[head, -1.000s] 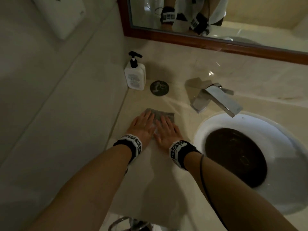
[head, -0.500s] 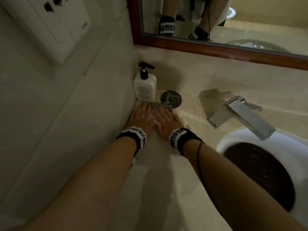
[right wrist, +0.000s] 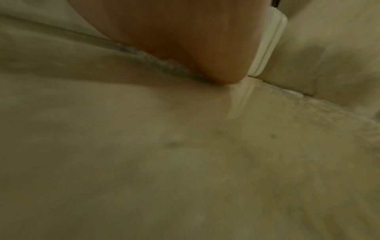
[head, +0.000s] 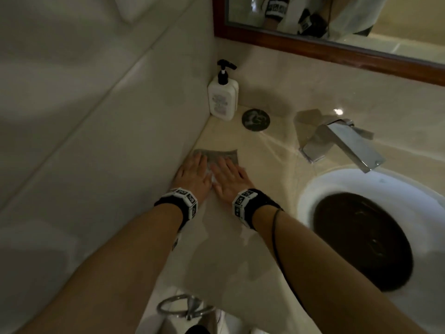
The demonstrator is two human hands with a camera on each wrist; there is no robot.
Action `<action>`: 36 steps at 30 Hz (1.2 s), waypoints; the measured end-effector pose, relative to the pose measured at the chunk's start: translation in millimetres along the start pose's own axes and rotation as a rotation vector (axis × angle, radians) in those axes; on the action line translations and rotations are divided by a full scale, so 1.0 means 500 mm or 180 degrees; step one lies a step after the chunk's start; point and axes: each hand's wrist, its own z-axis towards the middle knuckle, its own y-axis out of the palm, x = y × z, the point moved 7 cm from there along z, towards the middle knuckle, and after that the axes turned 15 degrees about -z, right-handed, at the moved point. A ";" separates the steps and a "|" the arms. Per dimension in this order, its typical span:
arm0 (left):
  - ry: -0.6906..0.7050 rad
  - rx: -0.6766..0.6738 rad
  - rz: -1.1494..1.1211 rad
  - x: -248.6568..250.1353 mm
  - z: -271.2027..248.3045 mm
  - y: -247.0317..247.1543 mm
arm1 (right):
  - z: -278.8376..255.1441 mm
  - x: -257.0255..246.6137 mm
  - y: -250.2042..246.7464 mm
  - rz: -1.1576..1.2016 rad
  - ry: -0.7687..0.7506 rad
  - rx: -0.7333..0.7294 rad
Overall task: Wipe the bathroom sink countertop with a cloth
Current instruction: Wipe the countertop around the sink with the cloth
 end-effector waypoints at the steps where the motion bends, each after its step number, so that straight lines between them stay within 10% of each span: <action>1: 0.0009 0.0040 0.0059 -0.004 -0.028 0.005 | -0.018 -0.016 0.005 -0.0003 -0.0046 0.0032; 15: 0.0116 -0.0091 -0.0184 0.178 -0.231 0.102 | -0.284 0.032 0.099 -0.0315 0.0003 0.0056; 36: 0.1104 -0.0426 0.0007 0.382 0.090 0.098 | -0.186 0.313 0.034 -0.0012 0.1127 0.0041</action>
